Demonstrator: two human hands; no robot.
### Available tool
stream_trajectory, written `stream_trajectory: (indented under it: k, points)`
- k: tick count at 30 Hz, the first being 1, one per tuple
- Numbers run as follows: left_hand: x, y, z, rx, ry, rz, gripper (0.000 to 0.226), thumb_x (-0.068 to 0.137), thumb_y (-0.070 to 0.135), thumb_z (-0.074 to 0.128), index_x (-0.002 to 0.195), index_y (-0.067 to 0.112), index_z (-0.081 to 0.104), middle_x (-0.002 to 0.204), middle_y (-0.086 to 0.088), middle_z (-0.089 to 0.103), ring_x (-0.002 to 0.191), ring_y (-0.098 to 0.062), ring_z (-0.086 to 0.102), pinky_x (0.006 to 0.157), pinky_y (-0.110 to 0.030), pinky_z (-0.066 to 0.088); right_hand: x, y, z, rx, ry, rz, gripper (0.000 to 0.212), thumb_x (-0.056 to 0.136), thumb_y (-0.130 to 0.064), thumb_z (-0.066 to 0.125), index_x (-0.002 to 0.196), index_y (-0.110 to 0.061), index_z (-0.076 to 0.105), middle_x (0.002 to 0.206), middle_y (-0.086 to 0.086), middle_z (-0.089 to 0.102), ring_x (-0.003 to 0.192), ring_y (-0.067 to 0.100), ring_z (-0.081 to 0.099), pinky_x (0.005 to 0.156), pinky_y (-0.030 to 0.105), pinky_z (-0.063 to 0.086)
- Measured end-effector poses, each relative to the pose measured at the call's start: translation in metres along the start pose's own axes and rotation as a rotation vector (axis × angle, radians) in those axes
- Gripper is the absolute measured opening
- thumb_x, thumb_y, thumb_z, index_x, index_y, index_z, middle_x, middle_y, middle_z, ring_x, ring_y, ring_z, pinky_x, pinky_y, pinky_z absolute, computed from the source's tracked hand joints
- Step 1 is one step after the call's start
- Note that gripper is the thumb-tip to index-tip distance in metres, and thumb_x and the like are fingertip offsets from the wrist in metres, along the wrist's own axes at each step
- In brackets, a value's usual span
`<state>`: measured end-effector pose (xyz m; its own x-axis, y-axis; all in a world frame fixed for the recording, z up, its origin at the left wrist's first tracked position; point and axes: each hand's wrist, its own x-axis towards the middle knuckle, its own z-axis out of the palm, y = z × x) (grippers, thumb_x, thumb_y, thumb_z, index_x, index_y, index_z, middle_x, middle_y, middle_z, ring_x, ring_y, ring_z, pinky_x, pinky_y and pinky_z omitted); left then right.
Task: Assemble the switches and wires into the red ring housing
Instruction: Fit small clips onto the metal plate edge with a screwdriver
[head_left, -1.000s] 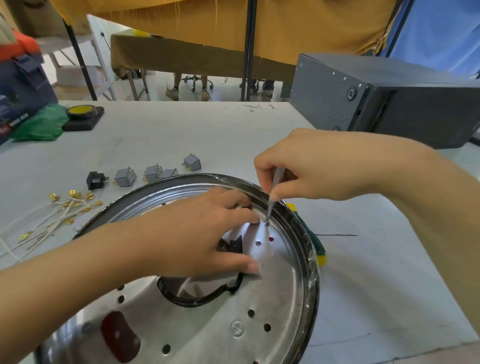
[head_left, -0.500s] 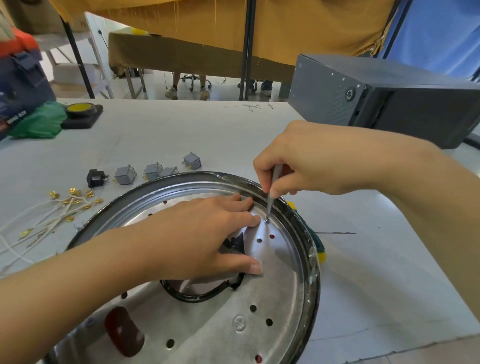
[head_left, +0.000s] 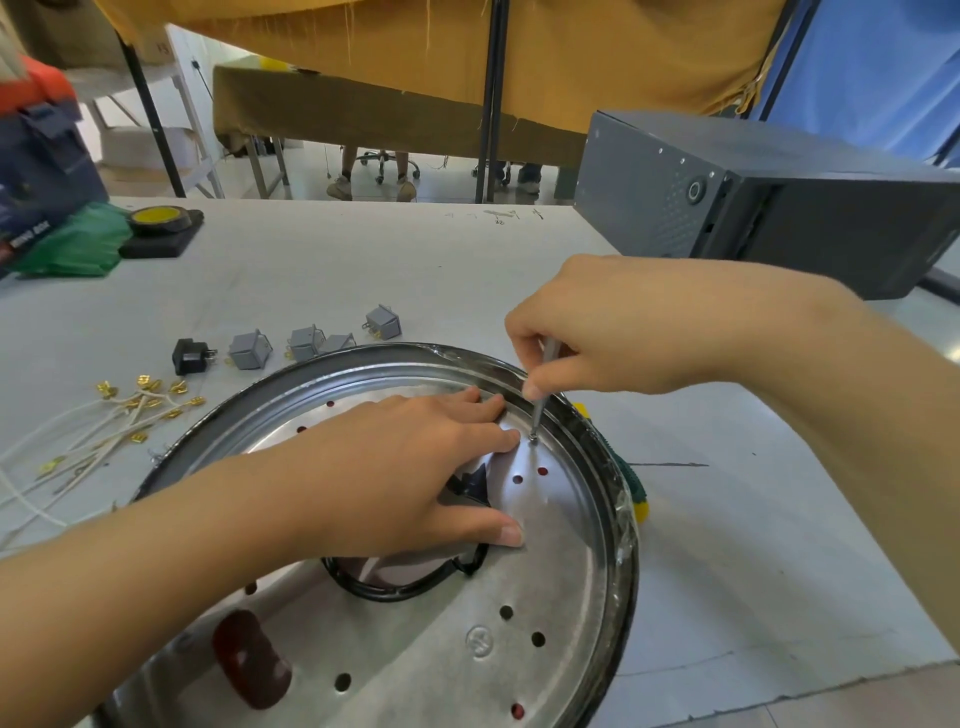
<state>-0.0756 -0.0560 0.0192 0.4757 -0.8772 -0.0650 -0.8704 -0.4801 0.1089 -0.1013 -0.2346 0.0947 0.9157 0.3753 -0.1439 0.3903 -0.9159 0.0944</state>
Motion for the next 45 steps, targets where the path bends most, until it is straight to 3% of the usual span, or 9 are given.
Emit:
stream_trajectory:
  k: [4, 12, 16, 21, 24, 27, 32, 39, 45]
  points:
    - [0.0, 0.0, 0.001, -0.006, -0.005, -0.002, 0.079, 0.068, 0.083, 0.027, 0.13, 0.037, 0.043, 0.154, 0.013, 0.024, 0.142, -0.005, 0.015, 0.109, -0.037, 0.037, -0.001, 0.002, -0.001, 0.128, -0.008, -0.021, 0.013, 0.087, -0.022, 0.063, 0.078, -0.028, 0.057, 0.063, -0.019, 0.053, 0.065, -0.018, 0.048, 0.06, 0.001, 0.036]
    - [0.0, -0.002, 0.003, -0.017, 0.042, 0.011, 0.074, 0.07, 0.082, 0.028, 0.124, 0.035, 0.048, 0.15, 0.014, 0.031, 0.14, -0.001, 0.016, 0.104, -0.038, 0.041, 0.002, -0.003, -0.005, 0.033, 0.019, 0.032, 0.026, 0.086, -0.033, 0.065, 0.063, -0.023, 0.058, 0.044, -0.02, 0.055, 0.056, -0.005, 0.053, 0.044, 0.017, 0.036]
    - [0.0, -0.002, 0.003, -0.009, 0.027, 0.002, 0.075, 0.07, 0.083, 0.027, 0.125, 0.036, 0.047, 0.15, 0.015, 0.03, 0.139, -0.001, 0.017, 0.104, -0.04, 0.042, 0.006, -0.003, -0.005, -0.007, 0.022, 0.073, 0.035, 0.09, -0.039, 0.057, 0.071, -0.012, 0.067, 0.056, 0.005, 0.054, 0.053, 0.016, 0.044, 0.047, 0.025, 0.031]
    - [0.0, -0.002, 0.002, -0.004, 0.037, 0.002, 0.074, 0.071, 0.082, 0.028, 0.121, 0.033, 0.05, 0.136, 0.012, 0.046, 0.126, -0.006, 0.037, 0.093, -0.041, 0.048, 0.002, -0.004, 0.0, -0.005, 0.038, 0.03, 0.029, 0.093, -0.038, 0.053, 0.073, -0.016, 0.059, 0.059, -0.006, 0.051, 0.058, 0.012, 0.046, 0.05, 0.024, 0.032]
    - [0.001, -0.002, 0.003, 0.019, 0.029, 0.0, 0.075, 0.07, 0.082, 0.026, 0.122, 0.033, 0.049, 0.132, 0.012, 0.047, 0.121, -0.006, 0.04, 0.089, -0.04, 0.049, -0.004, -0.004, 0.0, 0.062, -0.028, 0.009, 0.013, 0.091, -0.03, 0.057, 0.079, -0.03, 0.05, 0.068, -0.017, 0.051, 0.069, -0.003, 0.049, 0.053, 0.015, 0.032]
    - [0.001, -0.002, 0.003, 0.016, 0.024, -0.01, 0.077, 0.069, 0.083, 0.025, 0.124, 0.033, 0.048, 0.135, 0.01, 0.046, 0.126, -0.008, 0.037, 0.094, -0.041, 0.047, -0.005, 0.003, -0.004, 0.127, -0.046, 0.019, 0.021, 0.089, -0.021, 0.06, 0.075, -0.034, 0.051, 0.064, -0.019, 0.054, 0.067, -0.016, 0.051, 0.057, 0.006, 0.04]
    - [0.0, -0.001, 0.002, 0.034, 0.025, -0.01, 0.078, 0.069, 0.084, 0.021, 0.122, 0.033, 0.049, 0.132, 0.009, 0.047, 0.122, -0.008, 0.038, 0.093, -0.041, 0.047, -0.002, 0.004, -0.008, 0.222, -0.052, 0.038, 0.01, 0.086, -0.021, 0.066, 0.076, -0.023, 0.064, 0.056, -0.006, 0.066, 0.049, 0.001, 0.061, 0.041, 0.003, 0.035]
    - [0.0, 0.0, 0.001, 0.019, 0.02, -0.002, 0.076, 0.071, 0.081, 0.028, 0.128, 0.033, 0.046, 0.136, 0.01, 0.046, 0.126, -0.008, 0.037, 0.095, -0.041, 0.046, 0.005, -0.002, -0.006, -0.005, -0.005, 0.097, 0.039, 0.093, -0.037, 0.053, 0.063, -0.013, 0.059, 0.036, 0.0, 0.048, 0.039, 0.012, 0.046, 0.045, 0.023, 0.035]
    - [0.001, -0.001, 0.001, 0.021, 0.014, -0.007, 0.077, 0.07, 0.081, 0.027, 0.124, 0.031, 0.05, 0.132, 0.007, 0.048, 0.121, -0.011, 0.042, 0.092, -0.042, 0.048, -0.004, -0.007, -0.003, -0.078, 0.002, 0.086, 0.037, 0.094, -0.044, 0.046, 0.072, -0.017, 0.058, 0.062, -0.003, 0.051, 0.057, 0.013, 0.045, 0.049, 0.027, 0.032]
